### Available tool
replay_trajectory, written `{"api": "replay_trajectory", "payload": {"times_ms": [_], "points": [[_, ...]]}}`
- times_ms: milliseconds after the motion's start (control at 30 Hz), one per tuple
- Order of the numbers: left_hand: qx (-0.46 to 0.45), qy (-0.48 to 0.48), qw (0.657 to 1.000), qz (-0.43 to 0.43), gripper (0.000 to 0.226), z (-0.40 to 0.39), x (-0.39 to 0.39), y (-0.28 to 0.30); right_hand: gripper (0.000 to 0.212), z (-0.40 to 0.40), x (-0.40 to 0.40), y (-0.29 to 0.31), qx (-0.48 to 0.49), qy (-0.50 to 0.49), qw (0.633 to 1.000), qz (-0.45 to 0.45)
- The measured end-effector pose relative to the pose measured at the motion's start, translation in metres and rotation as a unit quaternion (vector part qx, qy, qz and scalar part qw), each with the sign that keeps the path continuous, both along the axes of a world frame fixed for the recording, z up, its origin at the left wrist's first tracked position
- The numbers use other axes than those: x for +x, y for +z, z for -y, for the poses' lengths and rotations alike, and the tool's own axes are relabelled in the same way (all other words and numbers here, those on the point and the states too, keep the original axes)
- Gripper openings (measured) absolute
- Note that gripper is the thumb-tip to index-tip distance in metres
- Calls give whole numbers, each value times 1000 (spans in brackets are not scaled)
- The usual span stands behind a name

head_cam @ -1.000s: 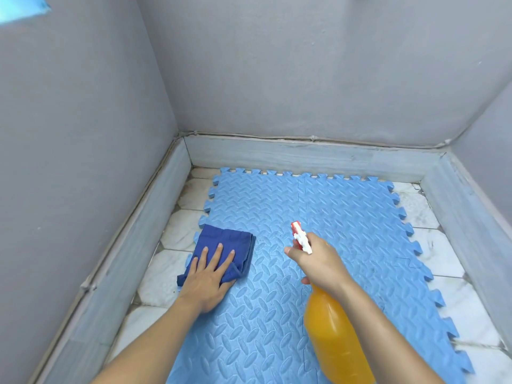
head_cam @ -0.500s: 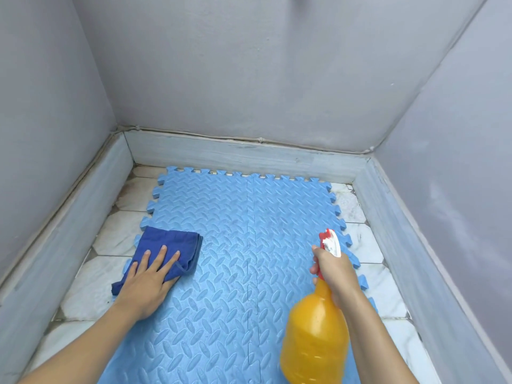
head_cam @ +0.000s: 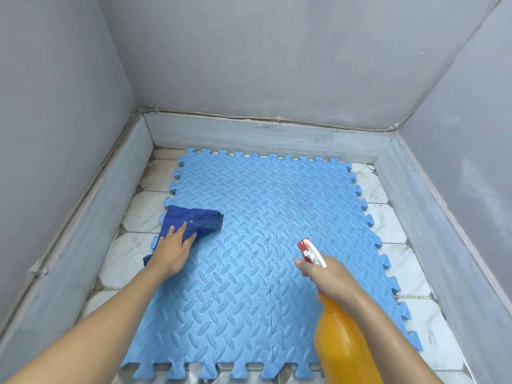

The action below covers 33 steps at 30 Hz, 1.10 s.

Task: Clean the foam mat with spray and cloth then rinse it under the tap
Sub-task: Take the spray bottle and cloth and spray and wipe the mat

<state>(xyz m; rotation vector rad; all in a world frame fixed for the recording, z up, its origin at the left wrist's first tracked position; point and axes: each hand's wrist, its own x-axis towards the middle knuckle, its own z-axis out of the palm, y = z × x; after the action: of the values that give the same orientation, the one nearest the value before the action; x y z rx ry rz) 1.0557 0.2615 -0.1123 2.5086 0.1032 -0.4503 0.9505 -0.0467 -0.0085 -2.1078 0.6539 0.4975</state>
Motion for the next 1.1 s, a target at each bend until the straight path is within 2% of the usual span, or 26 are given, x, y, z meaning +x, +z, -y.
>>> {"api": "replay_trajectory", "payload": {"times_ms": [67, 167, 367, 467, 567, 633, 733, 833, 933, 1000, 1100], "points": [[-14, 16, 999, -25, 55, -5, 0, 11, 41, -21, -6, -6, -49, 84, 995, -28], [-25, 8, 999, -41, 58, -11, 4, 17, 42, -39, -16, -13, -114, 156, 981, -30], [20, -38, 998, -54, 61, -21, -6, 12, 29, -73, -52, -24, -122, 312, 942, -25], [70, -82, 993, -41, 60, -20, -9, 10, 26, -85, -74, -32, -154, 358, 921, -10], [141, -129, 981, -23, 60, -21, -12, 3, 28, -89, -90, -38, -108, 376, 920, -27], [180, -144, 973, -8, 60, -18, -16, 0, 27, -84, -94, -40, -69, 376, 923, -43], [210, -162, 964, 24, 60, -9, -22, -2, 33, -76, -100, -34, -66, 339, 938, -31], [195, -178, 964, 27, 60, 7, -23, -2, 39, -65, -105, -30, -79, 315, 946, -19], [174, -195, 965, 22, 60, 26, -26, -4, 36, -51, -112, -22, -31, 290, 957, -7], [165, -192, 967, 19, 61, 32, -26, -6, 31, -39, -115, -16, -14, 224, 974, 12], [168, -185, 968, 22, 62, 33, -26, -12, 24, -10, -120, -5, 21, 32, 998, 45]]}}
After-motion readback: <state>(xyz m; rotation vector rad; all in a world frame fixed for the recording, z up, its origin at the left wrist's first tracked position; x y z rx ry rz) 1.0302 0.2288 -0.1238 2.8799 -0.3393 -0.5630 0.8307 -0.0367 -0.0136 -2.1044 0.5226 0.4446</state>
